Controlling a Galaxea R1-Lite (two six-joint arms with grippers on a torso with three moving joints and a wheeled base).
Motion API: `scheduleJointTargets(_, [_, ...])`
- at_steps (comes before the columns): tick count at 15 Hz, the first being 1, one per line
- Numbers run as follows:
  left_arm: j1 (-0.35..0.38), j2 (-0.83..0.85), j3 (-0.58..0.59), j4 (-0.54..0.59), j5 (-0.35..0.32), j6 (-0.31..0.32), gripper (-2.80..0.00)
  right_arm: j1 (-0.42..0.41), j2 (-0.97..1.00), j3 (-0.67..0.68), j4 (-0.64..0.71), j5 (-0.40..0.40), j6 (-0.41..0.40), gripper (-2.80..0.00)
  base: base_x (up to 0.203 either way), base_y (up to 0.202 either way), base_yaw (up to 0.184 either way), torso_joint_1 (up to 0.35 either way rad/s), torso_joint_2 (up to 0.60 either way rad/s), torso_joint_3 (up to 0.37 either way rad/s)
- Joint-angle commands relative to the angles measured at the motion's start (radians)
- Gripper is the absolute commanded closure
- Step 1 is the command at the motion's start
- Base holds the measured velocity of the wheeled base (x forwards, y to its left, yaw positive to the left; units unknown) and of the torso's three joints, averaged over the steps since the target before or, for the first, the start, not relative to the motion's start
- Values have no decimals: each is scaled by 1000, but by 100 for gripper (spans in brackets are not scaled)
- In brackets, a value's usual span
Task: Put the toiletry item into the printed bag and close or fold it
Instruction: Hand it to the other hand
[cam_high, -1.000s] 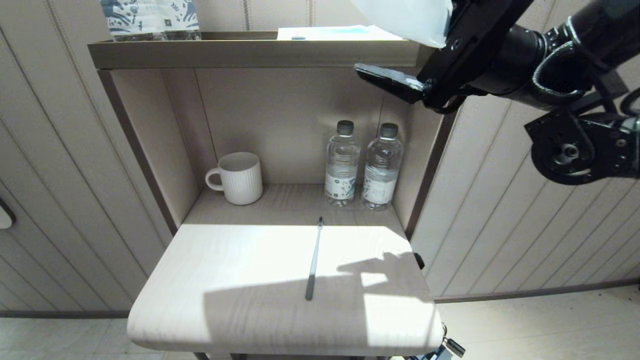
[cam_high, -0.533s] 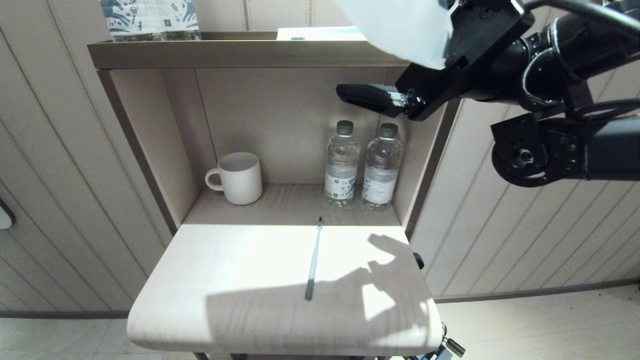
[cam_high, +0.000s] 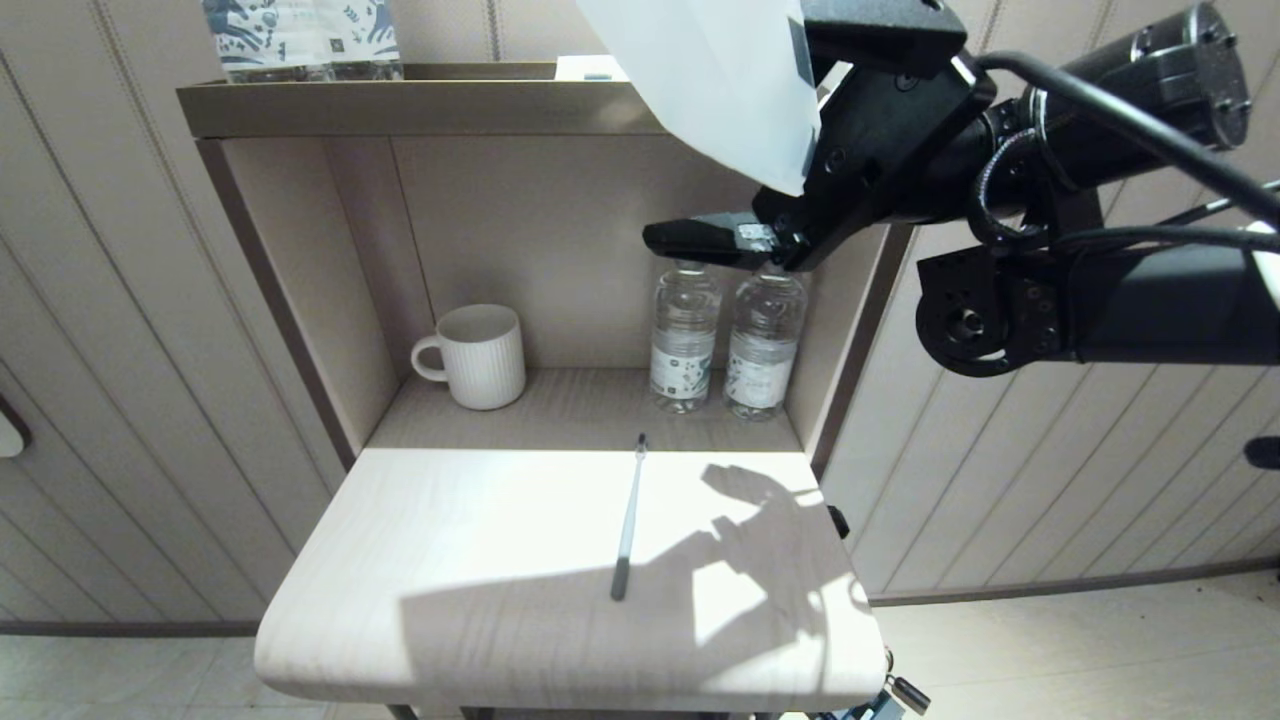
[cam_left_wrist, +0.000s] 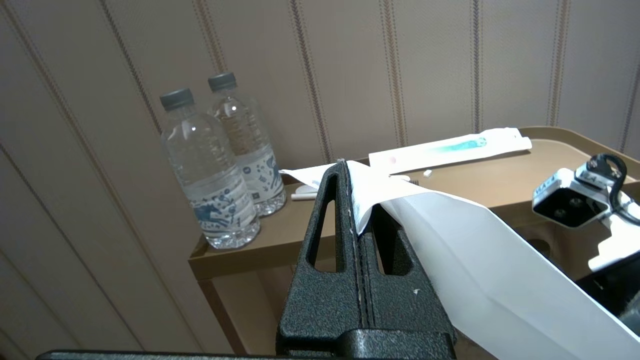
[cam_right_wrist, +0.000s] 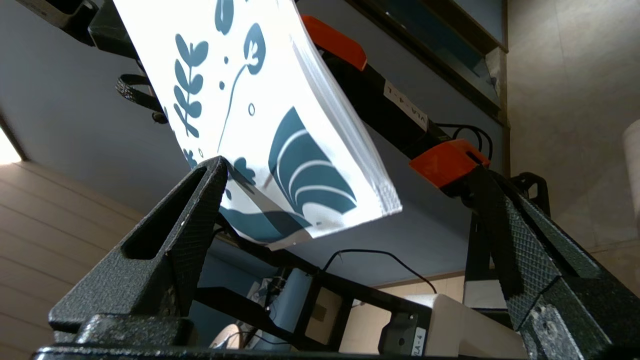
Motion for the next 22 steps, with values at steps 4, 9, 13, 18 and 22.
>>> scheduleJointTargets(4, [-26, 3, 0, -17, 31, 4, 0, -4, -6, -55, -47, -68, 48, -280, 0, 0, 0, 0, 0, 0])
scheduleJointTargets(9, [-26, 23, 4, -37, 39, 0, 0, -14, -31, -64, -47, -107, 54, -280, 0, 0, 0, 0, 0, 0])
scheduleJointTargets(13, [-28, 35, -2, -37, 39, 1, 0, -22, -45, -55, -47, -128, 71, -280, 0, 0, 0, 0, 0, 0])
scheduleJointTargets(18, [-27, 36, -15, -37, 39, 1, 0, -15, -65, -11, -47, -148, 61, -280, 0, 0, 0, 0, 0, 0])
scheduleJointTargets(22, [-26, 38, -15, -39, 39, 1, 0, -12, -73, -7, -47, -148, 67, -280, 0, 0, 0, 0, 0, 0])
